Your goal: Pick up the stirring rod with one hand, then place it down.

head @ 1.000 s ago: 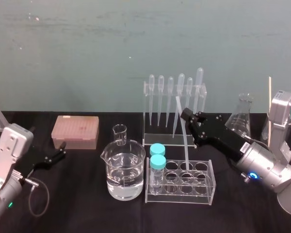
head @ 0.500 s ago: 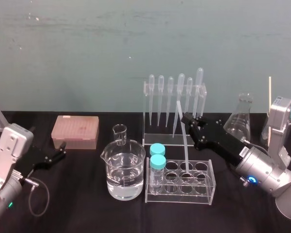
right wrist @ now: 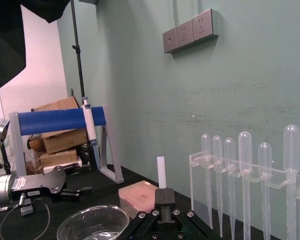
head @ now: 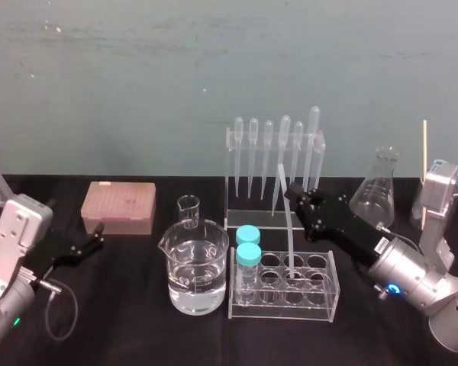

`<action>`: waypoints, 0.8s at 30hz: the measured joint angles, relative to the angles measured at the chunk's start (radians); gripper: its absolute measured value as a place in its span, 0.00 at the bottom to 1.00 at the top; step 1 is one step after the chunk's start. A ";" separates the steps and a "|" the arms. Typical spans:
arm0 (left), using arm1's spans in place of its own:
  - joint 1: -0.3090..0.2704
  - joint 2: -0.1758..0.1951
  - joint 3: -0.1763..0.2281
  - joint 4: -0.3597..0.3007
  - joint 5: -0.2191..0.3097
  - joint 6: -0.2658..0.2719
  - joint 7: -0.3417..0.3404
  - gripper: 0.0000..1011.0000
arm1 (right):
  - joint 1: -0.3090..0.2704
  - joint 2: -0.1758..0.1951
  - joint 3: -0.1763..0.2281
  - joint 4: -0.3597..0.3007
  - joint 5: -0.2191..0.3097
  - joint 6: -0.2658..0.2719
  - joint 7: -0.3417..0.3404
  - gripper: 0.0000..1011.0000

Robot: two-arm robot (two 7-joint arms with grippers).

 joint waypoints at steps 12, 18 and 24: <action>0.000 0.000 0.000 0.000 0.000 0.000 0.000 0.99 | 0.007 -0.007 -0.009 0.035 -0.019 -0.004 0.002 0.00; 0.000 0.000 0.000 0.000 0.000 0.000 0.000 0.99 | 0.009 -0.009 -0.010 0.038 -0.028 -0.003 -0.001 0.00; 0.000 0.000 0.000 0.000 0.000 0.000 0.000 0.99 | 0.010 -0.009 -0.011 0.038 -0.030 -0.004 -0.004 0.00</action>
